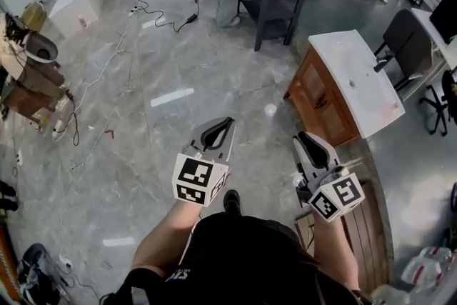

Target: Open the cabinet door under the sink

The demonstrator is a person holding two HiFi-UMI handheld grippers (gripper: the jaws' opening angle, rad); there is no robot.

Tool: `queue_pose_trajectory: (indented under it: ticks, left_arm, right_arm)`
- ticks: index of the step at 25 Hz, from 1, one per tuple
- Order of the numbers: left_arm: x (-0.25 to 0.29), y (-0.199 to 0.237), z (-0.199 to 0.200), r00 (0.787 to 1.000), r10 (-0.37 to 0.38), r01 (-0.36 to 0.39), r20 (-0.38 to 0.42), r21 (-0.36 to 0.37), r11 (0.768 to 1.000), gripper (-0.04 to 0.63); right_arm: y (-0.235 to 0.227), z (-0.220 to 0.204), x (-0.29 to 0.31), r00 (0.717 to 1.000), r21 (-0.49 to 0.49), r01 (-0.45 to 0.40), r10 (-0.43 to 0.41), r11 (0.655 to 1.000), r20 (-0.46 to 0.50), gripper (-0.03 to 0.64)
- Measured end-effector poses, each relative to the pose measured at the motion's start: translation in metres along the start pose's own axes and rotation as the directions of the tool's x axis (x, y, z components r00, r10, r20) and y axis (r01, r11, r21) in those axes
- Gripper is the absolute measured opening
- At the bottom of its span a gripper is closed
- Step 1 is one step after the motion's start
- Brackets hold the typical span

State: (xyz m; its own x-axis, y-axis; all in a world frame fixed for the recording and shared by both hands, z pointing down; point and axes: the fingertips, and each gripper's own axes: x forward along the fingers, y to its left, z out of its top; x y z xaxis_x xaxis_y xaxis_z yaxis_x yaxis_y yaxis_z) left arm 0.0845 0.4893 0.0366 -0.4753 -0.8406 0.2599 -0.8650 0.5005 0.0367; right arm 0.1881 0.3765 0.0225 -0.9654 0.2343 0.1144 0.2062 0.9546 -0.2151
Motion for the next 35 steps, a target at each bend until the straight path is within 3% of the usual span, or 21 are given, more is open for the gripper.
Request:
queue_pose_trajectory:
  ticks: [9,19,26,35]
  left_arm:
    - [0.055,0.041,-0.004,0.998,-0.058,0.058,-0.026,-0.014,0.998,0.027]
    - [0.143,0.041,-0.016,0.99,-0.112,0.112,-0.091,-0.001,0.994,0.026]
    - [0.262,0.021,-0.003,0.97,-0.19,0.197,-0.152,0.026,0.98,0.026]
    - [0.433,-0.033,0.029,0.923,-0.326,0.344,-0.205,0.055,0.938,0.026]
  right_arm:
    - [-0.028,-0.009,0.055,0.998,0.033,0.036,-0.034,0.999,-0.053,0.086]
    - [-0.104,-0.028,0.082,0.997,0.103,0.073,-0.068,0.992,-0.045,0.074]
    - [-0.218,-0.022,0.097,0.989,0.152,0.149,-0.144,0.977,-0.04,0.071]
    - [-0.37,0.005,0.1,0.966,0.145,0.256,-0.251,0.956,-0.055,0.069]
